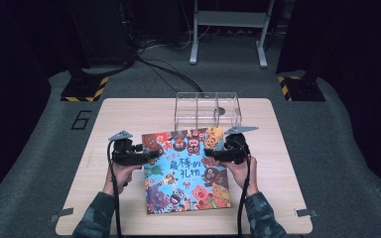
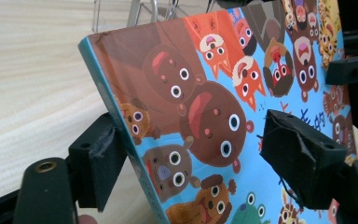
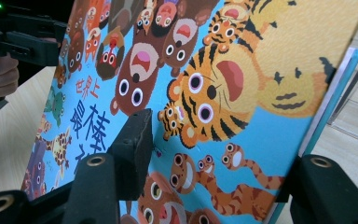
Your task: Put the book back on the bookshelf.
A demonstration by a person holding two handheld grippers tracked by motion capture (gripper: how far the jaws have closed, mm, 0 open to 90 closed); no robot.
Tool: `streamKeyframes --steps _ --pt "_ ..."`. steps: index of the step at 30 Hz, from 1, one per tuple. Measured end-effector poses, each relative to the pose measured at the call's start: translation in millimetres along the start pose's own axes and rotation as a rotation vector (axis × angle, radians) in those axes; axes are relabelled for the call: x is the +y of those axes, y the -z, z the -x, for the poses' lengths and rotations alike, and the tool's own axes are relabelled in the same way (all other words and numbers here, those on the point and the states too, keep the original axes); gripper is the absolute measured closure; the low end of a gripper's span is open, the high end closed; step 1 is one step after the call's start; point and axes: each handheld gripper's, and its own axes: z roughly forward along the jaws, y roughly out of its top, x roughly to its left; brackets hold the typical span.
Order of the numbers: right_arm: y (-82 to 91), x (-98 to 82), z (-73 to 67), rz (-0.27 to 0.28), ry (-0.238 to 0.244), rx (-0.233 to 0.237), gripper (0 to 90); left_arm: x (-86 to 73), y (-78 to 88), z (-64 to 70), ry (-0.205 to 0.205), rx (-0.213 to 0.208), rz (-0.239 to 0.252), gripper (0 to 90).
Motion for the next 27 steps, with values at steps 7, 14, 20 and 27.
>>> streamKeyframes --steps 7,14,20,27 --pt "2.7 1.4 1.1 0.004 -0.015 -0.013 44.6 6.8 3.9 4.8 -0.022 0.005 0.014 27.9" --pt "3.6 9.4 -2.1 0.011 0.008 -0.028 44.4 11.9 12.0 7.3 -0.050 0.026 0.035 32.9" --pt "4.7 13.2 -5.9 0.007 0.008 -0.039 44.1 14.6 18.1 10.1 -0.052 0.034 0.051 35.5" --pt "8.2 18.6 -9.9 0.016 0.033 -0.056 43.8 17.8 24.6 13.3 -0.074 0.050 0.082 41.4"
